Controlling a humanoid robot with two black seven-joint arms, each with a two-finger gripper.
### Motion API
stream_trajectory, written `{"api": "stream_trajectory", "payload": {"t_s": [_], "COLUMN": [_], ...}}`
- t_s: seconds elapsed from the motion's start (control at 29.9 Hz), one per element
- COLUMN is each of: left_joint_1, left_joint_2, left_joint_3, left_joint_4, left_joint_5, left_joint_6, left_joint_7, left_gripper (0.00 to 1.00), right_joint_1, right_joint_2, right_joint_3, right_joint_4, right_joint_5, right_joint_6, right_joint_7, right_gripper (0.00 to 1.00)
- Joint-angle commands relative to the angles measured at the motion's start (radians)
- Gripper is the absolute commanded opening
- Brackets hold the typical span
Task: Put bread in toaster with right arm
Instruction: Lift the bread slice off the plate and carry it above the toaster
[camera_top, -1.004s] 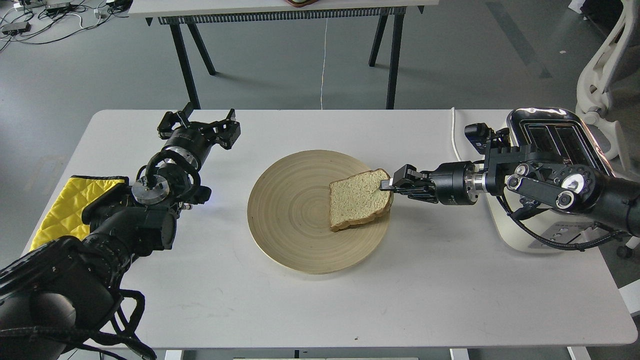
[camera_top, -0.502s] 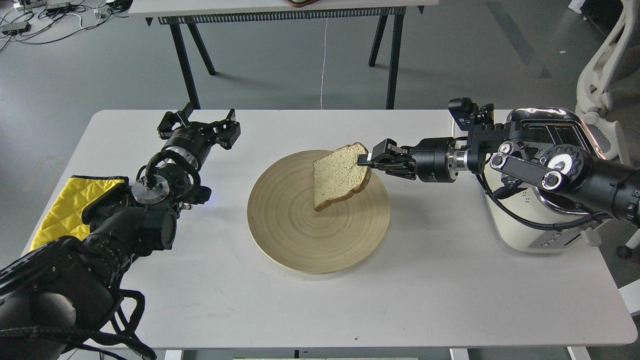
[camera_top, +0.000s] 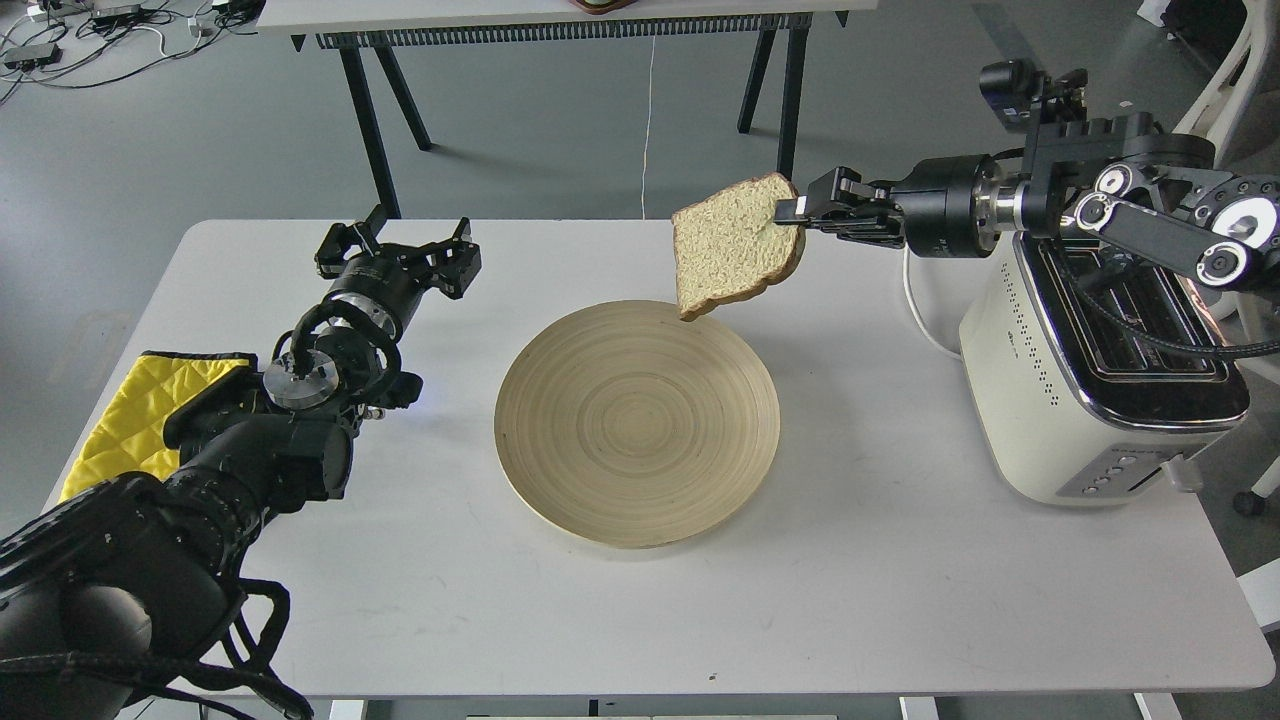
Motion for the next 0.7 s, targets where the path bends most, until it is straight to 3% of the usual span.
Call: {"api": "stream_trajectory", "payload": {"t_s": [0.0,0.67], "left_joint_1": [0.000,0.000], "left_joint_2": [0.000,0.000], "left_joint_3": [0.000,0.000], "left_joint_4": [-0.001,0.001], "left_joint_5": [0.001,-0.001], "left_joint_6": [0.000,0.000], "left_joint_7": [0.000,0.000], "left_gripper": [1.00,1.00], "right_joint_1": [0.014,0.098], "right_joint_2": [-0.084,-0.491], "right_joint_3": [-0.005,0.009], "right_joint_4": [0.036,0.187], "right_joint_5": [-0.018,-0.031], "right_joint_6": [0.000,0.000], "right_joint_7": [0.000,0.000], "right_gripper": [0.05,0.05]}}
